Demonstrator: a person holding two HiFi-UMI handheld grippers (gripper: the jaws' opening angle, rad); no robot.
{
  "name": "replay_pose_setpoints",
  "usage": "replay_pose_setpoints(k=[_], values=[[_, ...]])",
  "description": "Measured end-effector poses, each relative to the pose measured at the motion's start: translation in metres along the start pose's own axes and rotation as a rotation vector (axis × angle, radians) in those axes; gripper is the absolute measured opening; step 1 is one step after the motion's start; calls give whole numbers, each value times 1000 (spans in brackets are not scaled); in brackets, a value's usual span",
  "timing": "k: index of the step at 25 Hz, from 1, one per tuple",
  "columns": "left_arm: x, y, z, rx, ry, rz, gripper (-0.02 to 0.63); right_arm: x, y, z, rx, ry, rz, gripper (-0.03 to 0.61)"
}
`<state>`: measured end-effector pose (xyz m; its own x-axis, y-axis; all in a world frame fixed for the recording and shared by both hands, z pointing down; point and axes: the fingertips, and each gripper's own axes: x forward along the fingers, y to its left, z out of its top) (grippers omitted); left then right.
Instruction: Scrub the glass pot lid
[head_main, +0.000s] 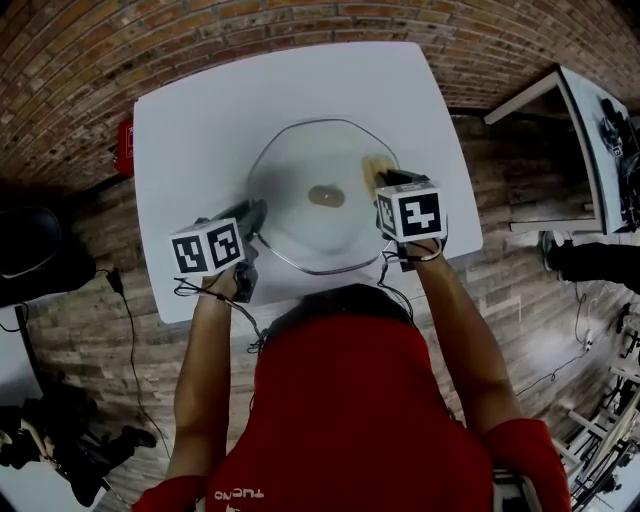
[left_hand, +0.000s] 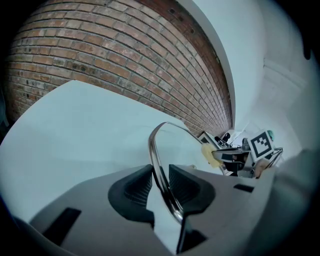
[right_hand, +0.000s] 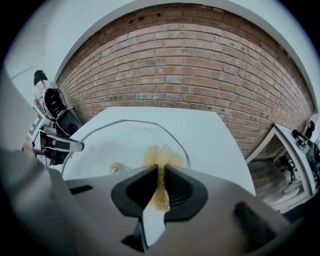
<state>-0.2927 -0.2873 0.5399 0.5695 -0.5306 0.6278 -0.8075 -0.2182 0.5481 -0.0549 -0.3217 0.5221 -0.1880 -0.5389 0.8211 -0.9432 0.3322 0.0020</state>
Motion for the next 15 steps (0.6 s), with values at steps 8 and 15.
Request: replay_pose_setpoints(k=[8, 15], values=[[-1, 0, -1, -5, -1, -1, 112, -26, 104, -9, -108, 0, 248, 54], [-2, 0, -4, -6, -2, 1, 113, -36, 190, -45, -226, 88, 418, 54]])
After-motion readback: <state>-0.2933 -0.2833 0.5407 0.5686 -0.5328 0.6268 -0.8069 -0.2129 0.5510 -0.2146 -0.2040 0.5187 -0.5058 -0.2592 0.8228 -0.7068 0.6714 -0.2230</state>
